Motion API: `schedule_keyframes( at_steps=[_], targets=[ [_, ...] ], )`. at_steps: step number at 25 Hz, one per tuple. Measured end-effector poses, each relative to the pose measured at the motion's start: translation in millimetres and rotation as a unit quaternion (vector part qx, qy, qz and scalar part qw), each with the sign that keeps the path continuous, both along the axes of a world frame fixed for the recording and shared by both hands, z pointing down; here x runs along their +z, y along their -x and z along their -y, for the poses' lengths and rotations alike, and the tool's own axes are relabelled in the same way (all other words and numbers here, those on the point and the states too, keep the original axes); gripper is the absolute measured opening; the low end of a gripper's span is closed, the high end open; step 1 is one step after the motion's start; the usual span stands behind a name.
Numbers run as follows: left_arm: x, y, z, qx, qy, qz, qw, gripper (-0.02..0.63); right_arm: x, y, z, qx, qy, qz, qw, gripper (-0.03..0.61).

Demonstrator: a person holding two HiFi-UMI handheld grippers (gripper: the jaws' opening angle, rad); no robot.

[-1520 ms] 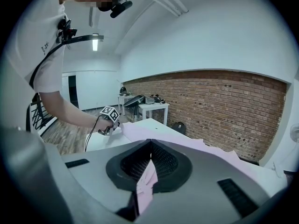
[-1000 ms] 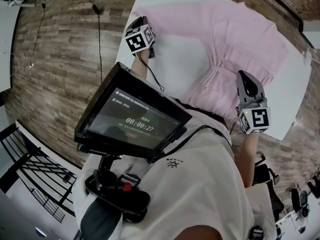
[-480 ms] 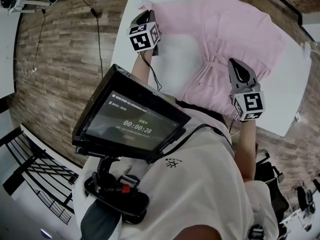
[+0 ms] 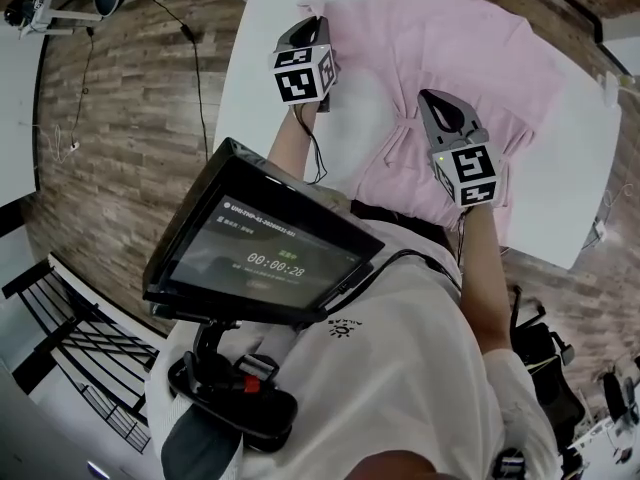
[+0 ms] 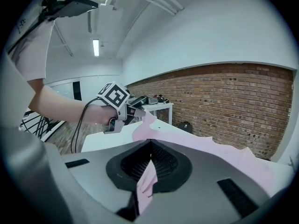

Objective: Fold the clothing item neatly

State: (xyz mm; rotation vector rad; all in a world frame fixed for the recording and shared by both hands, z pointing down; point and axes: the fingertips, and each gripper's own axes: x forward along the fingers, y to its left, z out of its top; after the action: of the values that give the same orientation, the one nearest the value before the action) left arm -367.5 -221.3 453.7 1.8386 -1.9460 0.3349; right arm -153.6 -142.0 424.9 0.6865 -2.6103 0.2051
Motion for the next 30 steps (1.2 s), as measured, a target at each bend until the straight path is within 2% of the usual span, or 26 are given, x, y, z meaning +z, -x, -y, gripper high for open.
schedule_keyframes(
  at_steps=[4,9,15,21,30],
  targets=[
    [-7,-28,9,0.022,-0.005,-0.003,0.9997,0.031,0,-7,1,0.004,0.004,0.003,1.000,0.005],
    [-14,-76,20,0.050,-0.012,0.004,0.9987,0.031,-4,-34,2,0.013,0.003,0.014,1.000,0.005],
    [-17,-105,30,0.064,-0.016,-0.004,0.9978,0.031,-3,-50,2,0.021,0.008,0.016,1.000,0.005],
    [-14,-167,41,0.081,-0.015,0.002,0.9966,0.032,1,-100,7,0.031,0.013,0.023,0.999,0.005],
    [-15,-175,45,0.092,-0.015,0.006,0.9957,0.032,0,-104,9,0.036,0.007,0.019,0.999,0.005]
  ],
)
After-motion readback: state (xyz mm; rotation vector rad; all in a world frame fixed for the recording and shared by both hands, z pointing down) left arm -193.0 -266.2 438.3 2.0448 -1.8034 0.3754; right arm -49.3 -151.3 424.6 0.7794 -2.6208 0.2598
